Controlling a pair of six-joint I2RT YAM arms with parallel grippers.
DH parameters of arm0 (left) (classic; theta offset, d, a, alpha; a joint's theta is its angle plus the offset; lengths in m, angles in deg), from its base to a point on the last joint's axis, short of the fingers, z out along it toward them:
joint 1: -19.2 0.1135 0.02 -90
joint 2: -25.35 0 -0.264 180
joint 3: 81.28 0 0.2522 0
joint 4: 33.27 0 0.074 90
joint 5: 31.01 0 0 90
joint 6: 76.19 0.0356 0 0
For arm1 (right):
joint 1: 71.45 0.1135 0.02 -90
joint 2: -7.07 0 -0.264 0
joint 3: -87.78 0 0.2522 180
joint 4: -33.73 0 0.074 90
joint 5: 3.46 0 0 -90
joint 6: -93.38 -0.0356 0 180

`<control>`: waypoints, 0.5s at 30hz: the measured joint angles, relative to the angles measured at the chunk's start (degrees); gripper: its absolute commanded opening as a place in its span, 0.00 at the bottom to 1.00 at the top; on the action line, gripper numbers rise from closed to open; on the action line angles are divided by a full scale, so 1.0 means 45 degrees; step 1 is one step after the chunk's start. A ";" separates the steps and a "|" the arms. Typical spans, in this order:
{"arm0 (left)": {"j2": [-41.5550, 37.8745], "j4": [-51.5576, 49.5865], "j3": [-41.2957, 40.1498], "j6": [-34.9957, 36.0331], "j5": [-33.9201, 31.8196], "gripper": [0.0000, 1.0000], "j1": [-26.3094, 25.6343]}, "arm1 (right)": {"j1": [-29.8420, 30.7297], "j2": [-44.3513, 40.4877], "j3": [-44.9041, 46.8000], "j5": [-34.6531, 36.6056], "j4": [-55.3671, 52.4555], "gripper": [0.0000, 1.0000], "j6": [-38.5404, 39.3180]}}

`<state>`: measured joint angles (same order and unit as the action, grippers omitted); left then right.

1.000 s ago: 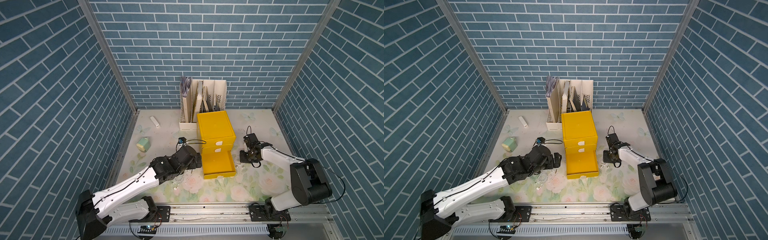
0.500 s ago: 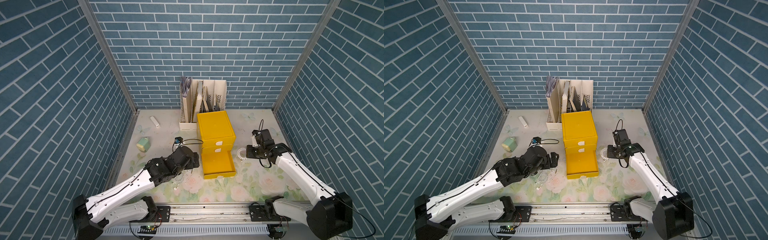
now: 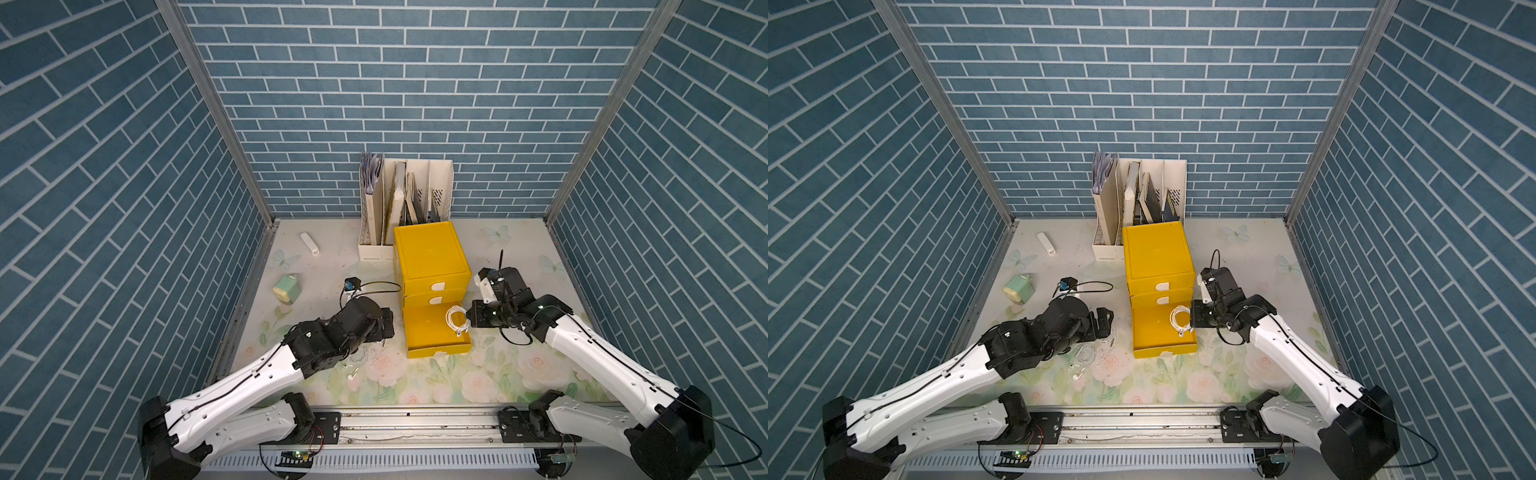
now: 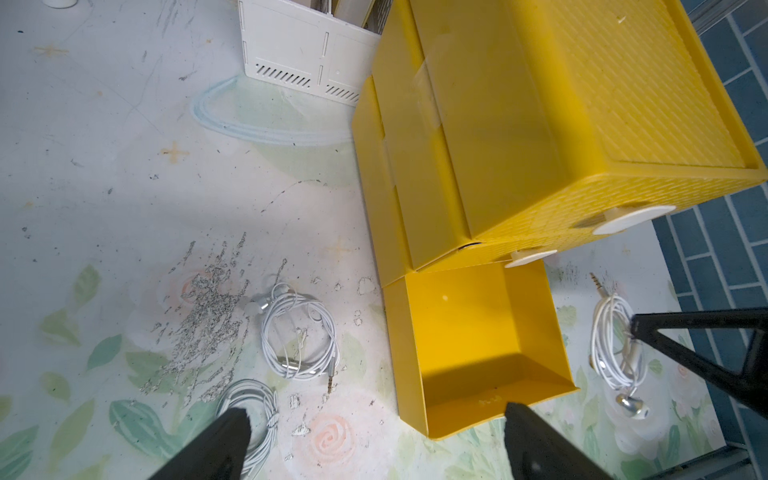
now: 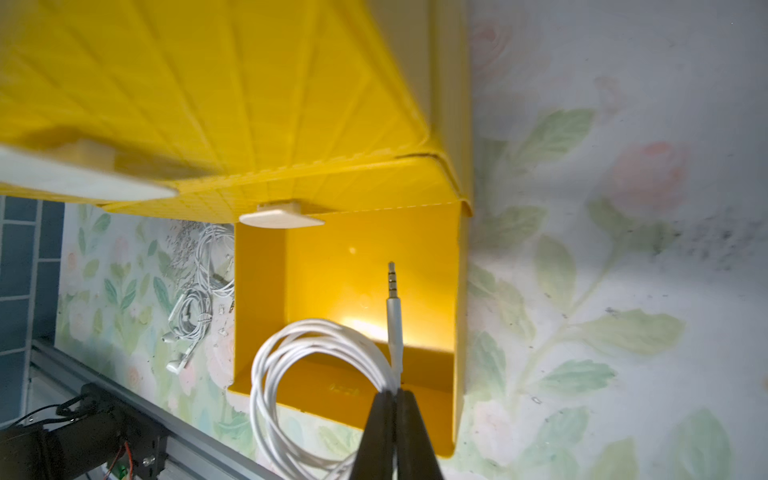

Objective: Place the wired earphones into the drawer by color
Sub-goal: Pick up the wired earphones from the center of the board.

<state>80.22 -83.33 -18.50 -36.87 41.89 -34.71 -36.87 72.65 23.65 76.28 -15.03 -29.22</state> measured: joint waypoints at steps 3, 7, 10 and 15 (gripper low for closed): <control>-0.0204 0.0010 -0.0437 -0.0092 0.0058 1.00 0.0024 | 0.0325 0.0622 0.0029 -0.0068 0.0593 0.00 -0.0287; -0.0427 0.0015 -0.1059 -0.0321 0.0204 1.00 0.0121 | 0.0563 0.1365 0.0175 -0.0024 0.1064 0.00 -0.0476; -0.0627 0.0010 -0.1423 -0.0486 0.0374 1.00 0.0204 | 0.0636 0.1719 0.0325 0.0151 0.1292 0.00 -0.0486; -0.1030 0.0019 -0.1778 -0.0680 0.0597 1.00 0.0325 | 0.0636 0.2050 0.0641 0.0665 0.1617 0.00 -0.0495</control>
<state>75.59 -83.24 -26.50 -39.93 44.58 -33.25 -34.00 81.87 26.53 79.27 -7.76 -31.45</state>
